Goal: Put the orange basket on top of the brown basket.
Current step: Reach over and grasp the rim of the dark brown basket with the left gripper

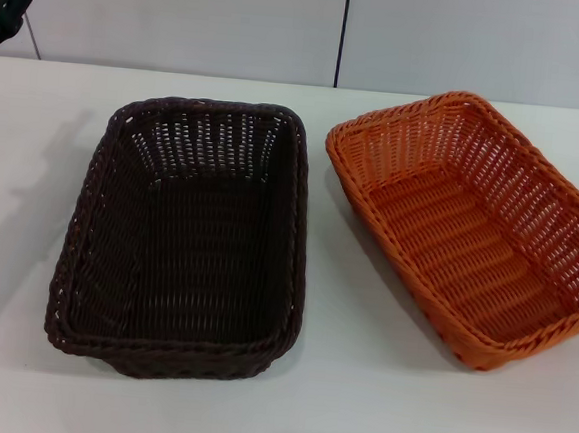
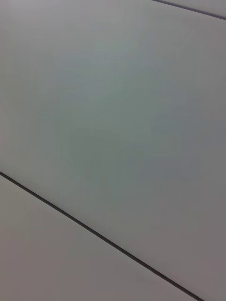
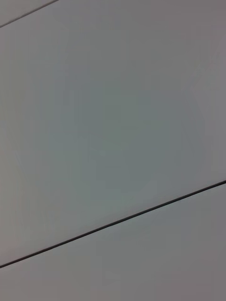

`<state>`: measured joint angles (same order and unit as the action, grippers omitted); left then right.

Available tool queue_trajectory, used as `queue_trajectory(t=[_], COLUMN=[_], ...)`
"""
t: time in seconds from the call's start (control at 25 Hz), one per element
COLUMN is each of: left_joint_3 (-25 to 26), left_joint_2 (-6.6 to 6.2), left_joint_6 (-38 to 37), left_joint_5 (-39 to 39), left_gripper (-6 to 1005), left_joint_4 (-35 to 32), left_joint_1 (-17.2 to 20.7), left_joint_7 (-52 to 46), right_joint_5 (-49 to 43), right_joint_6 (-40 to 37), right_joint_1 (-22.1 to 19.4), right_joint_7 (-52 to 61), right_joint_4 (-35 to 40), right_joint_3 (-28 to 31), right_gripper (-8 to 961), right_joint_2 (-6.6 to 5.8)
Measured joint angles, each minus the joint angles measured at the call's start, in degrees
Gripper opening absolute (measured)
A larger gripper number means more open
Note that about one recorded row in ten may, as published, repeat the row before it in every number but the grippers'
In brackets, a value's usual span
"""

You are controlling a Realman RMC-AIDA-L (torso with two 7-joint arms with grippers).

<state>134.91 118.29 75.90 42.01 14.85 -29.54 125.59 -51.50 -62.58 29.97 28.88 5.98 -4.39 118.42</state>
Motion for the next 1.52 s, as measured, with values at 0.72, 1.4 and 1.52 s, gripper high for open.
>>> queue_trajectory(t=[0.72, 1.4, 1.52], left_joint_3=[0.0, 0.0, 0.0], left_joint_2=[-0.08, -0.09, -0.08], left_joint_6=[-0.7, -2.1, -2.4], left_joint_5=[0.0, 0.0, 0.0], left_gripper=[827, 828, 828], left_joint_4=[0.0, -0.1, -0.1], left_joint_1=[0.0, -0.1, -0.3], left_joint_7=[0.0, 0.0, 0.0], right_joint_5=[0.0, 0.0, 0.0], right_joint_6=[0.0, 0.0, 0.0], right_joint_1=[1.3, 1.7, 1.7], right_joint_7=[0.3, 0.3, 0.3], right_joint_4=[0.0, -0.1, -0.1], right_joint_3=[0.0, 0.0, 0.0], right_gripper=[837, 838, 837], right_joint_2=[-0.05, -0.03, -0.04])
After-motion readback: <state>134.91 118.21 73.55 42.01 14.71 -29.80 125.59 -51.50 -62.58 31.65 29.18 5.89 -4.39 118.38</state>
